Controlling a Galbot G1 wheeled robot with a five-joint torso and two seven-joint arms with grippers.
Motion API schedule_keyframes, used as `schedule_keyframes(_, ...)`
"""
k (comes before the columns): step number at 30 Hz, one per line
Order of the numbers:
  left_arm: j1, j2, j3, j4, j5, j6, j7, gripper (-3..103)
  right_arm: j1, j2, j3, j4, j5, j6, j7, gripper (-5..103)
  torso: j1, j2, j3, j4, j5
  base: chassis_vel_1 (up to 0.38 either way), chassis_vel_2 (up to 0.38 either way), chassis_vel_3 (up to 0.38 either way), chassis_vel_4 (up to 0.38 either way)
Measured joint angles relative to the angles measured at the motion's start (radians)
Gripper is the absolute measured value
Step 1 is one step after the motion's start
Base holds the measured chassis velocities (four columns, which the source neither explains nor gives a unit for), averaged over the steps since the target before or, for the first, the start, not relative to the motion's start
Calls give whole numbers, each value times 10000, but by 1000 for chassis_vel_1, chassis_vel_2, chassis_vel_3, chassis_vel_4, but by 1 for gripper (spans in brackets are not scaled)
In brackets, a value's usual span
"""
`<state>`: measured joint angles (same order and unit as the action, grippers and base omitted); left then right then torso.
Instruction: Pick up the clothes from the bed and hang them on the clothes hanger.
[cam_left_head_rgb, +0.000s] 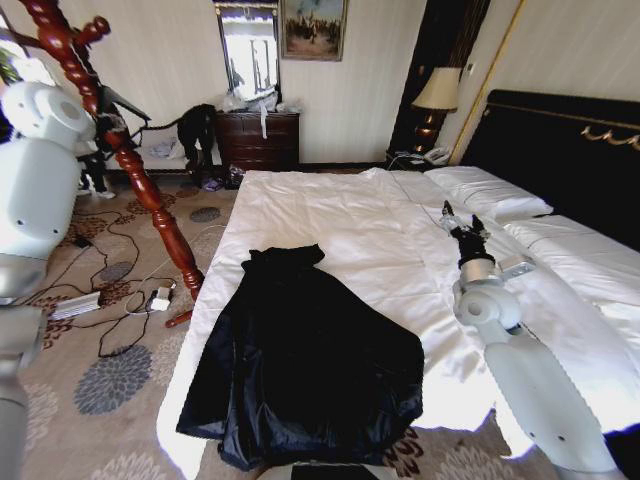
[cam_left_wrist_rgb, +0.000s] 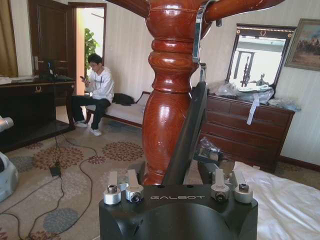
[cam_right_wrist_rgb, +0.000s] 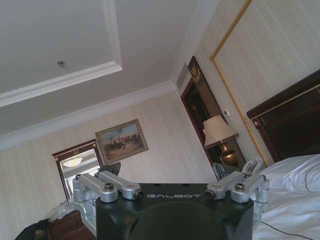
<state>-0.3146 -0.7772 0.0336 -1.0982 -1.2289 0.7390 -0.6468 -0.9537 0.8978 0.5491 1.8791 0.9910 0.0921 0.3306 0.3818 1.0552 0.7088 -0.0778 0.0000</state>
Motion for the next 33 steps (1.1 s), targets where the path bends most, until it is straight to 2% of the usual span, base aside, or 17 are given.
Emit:
schedule_keyframes(2, 13, 6, 0, -24, -40, -1, -29, 58, 1, 0, 0, 1, -2, 1, -1, 100, 0, 0, 0, -1, 0, 0, 0, 0, 0)
schedule_keyframes(5, 137, 27, -16, -168, -143, -10, -97, 42, -9, 0, 21, 22, -7, 5, -1, 100, 0, 0, 0, -1, -1, 0, 0, 0, 0)
schedule_keyframes(6, 137, 27, -16, -168, -143, -10, -97, 42, -9, 0, 21, 22, -7, 5, -1, 100, 0, 0, 0, -1, -1, 0, 0, 0, 0)
schedule_keyframes(8, 182, 24, -38, -232, -153, -12, -99, 31, -33, -2, 58, 29, -8, 9, -1, 100, 0, 0, 0, 1, -1, 0, 0, 0, 0)
schedule_keyframes(10, 237, 14, -54, -386, -174, -12, -46, 23, -91, -27, 144, 52, -9, 15, -3, 100, 1, 0, 0, -9, 0, 0, 0, 0, 0)
schedule_keyframes(12, 247, 13, -55, -439, -176, -12, -29, 23, -112, -38, 177, 60, -9, 19, -4, 100, 1, -1, 0, -12, 1, 0, 0, 0, 0)
schedule_keyframes(14, 254, 16, -60, -517, -174, -17, -21, 18, -157, -59, 240, 75, -9, 23, -5, 100, 1, -1, 0, -11, 4, 0, 0, 0, 0)
schedule_keyframes(15, 253, 24, -67, -579, -181, -40, 5, 18, -190, -77, 286, 96, -8, 25, -5, 100, 1, 0, 0, -1, 2, 0, 0, 0, 0)
schedule_keyframes(18, 238, 39, -71, -632, -187, -118, 93, 18, -207, -90, 317, 115, -5, 27, -6, 100, 0, 0, 0, 1, -3, 0, 0, 0, 0)
schedule_keyframes(24, 260, 189, -120, -1027, -230, -652, 651, 18, -221, -95, 358, 152, 1, 28, -6, 100, 0, 0, 0, 4, 2, 0, 0, 0, 0)
schedule_keyframes(27, 498, 300, -252, -1711, -965, -918, 820, 18, -246, -84, 368, 153, -1, 28, -3, 100, 1, 0, 0, 1, -2, 0, 0, 0, 0)
schedule_keyframes(33, 866, 534, -315, -2772, -1834, -1108, 1098, 18, -365, -70, 427, 152, -35, 45, -2, 100, 0, 0, 0, -4, 2, 0, 0, 0, 0)
